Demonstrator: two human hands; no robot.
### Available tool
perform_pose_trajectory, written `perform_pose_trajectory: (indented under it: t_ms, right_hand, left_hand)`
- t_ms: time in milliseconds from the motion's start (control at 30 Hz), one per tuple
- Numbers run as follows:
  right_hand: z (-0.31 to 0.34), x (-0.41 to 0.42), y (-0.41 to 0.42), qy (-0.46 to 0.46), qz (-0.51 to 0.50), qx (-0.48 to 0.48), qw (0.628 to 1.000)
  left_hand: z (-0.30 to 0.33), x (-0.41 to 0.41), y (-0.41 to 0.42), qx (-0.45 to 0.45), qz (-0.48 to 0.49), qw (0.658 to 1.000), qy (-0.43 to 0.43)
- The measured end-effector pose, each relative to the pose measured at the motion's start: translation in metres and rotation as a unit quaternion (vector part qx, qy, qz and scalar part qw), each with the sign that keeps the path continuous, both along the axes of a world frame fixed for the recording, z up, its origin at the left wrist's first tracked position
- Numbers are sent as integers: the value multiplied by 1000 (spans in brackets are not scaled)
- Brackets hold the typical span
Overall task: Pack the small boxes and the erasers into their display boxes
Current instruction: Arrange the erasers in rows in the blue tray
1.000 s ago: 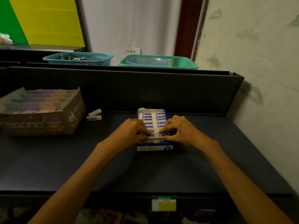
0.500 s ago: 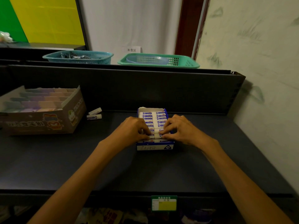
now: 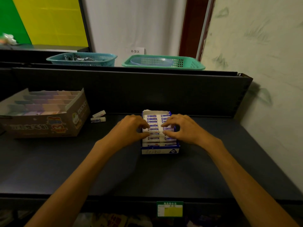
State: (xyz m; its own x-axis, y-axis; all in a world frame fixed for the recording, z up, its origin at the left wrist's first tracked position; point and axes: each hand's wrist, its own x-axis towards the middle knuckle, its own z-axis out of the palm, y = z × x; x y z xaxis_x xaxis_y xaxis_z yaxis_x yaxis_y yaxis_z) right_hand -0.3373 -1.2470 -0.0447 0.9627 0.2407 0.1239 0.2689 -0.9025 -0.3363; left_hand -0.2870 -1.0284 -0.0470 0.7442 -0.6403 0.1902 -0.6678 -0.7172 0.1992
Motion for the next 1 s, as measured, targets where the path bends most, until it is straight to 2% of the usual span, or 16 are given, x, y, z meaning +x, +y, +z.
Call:
perform_pose_trajectory:
  t_ms: [133, 333, 600, 1000]
  right_hand:
    - [9, 9, 16, -26, -12, -28, 999]
    - [9, 27, 46, -29, -13, -71, 997]
    - [4, 60, 81, -50, 25, -96, 994]
    - [5, 126, 133, -40, 81, -116, 989]
  left_hand:
    - [8, 5, 16, 6, 67, 998, -22]
    - [4, 13, 47, 68, 140, 986, -59]
    - [0, 31, 84, 86, 161, 982, -53]
    - [-11, 81, 109, 57, 170, 984, -16]
